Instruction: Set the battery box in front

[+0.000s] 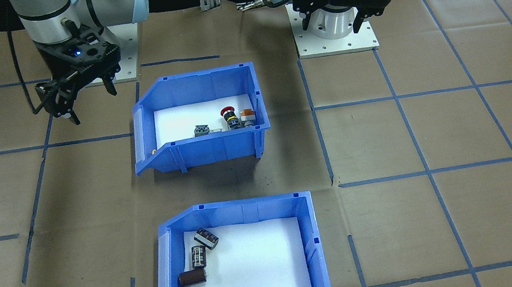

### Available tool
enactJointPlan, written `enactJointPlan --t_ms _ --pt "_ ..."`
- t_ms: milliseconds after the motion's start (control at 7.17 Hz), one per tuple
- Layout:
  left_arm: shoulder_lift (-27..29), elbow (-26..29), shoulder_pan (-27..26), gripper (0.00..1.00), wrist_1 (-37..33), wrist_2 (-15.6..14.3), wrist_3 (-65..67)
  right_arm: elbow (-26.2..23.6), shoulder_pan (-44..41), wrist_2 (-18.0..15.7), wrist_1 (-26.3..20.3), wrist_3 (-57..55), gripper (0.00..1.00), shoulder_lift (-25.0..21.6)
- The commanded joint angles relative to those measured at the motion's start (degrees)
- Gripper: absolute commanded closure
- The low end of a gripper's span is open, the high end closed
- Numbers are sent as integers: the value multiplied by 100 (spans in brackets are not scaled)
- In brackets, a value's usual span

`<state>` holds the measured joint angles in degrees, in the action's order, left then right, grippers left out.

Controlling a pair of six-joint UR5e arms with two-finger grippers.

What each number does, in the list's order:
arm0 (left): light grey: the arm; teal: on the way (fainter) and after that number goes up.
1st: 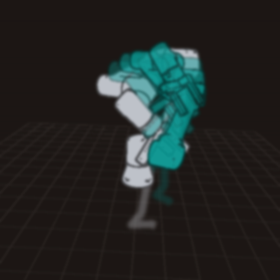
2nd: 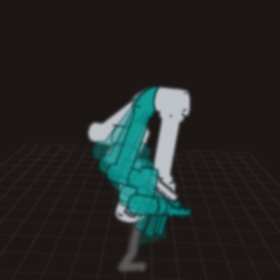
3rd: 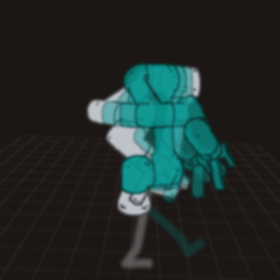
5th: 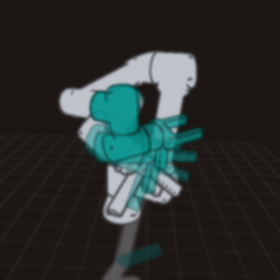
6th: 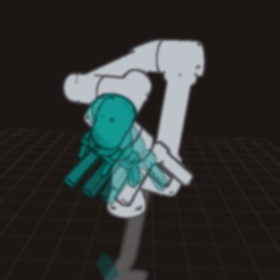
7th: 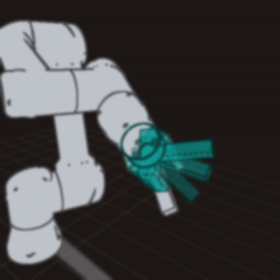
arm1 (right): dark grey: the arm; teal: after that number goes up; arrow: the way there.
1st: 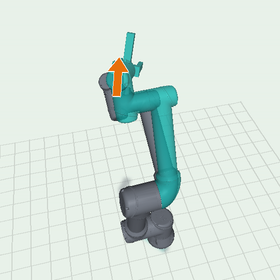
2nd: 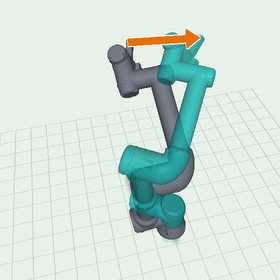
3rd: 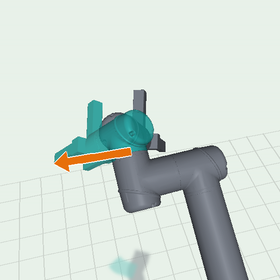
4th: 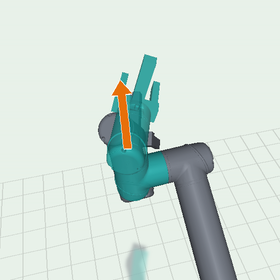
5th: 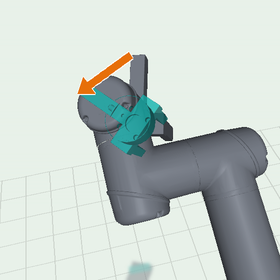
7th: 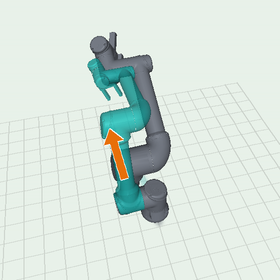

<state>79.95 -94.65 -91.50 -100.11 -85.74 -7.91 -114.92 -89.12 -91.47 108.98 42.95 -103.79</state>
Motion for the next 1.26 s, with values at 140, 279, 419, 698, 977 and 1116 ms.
enactJointPlan --t_ms 140,279,419,698,977,1116 --pt "-6 -10 0 1 0 4 43 494 308 496 -428 -2756 0 104" --pt "134 138 9 1 9 22 131 705 307 637 -595 -3288 0 270" --pt "39 -8 9 1 18 13 114 995 299 621 -762 -3398 0 437" --pt "-75 8 9 1 9 -4 114 1645 273 551 -1394 -3792 0 832" --pt "-93 -10 0 1 0 -4 123 1824 159 542 -1686 -4302 0 931" --pt "-41 -10 0 1 9 4 123 1832 -25 525 -1678 -4530 0 931"
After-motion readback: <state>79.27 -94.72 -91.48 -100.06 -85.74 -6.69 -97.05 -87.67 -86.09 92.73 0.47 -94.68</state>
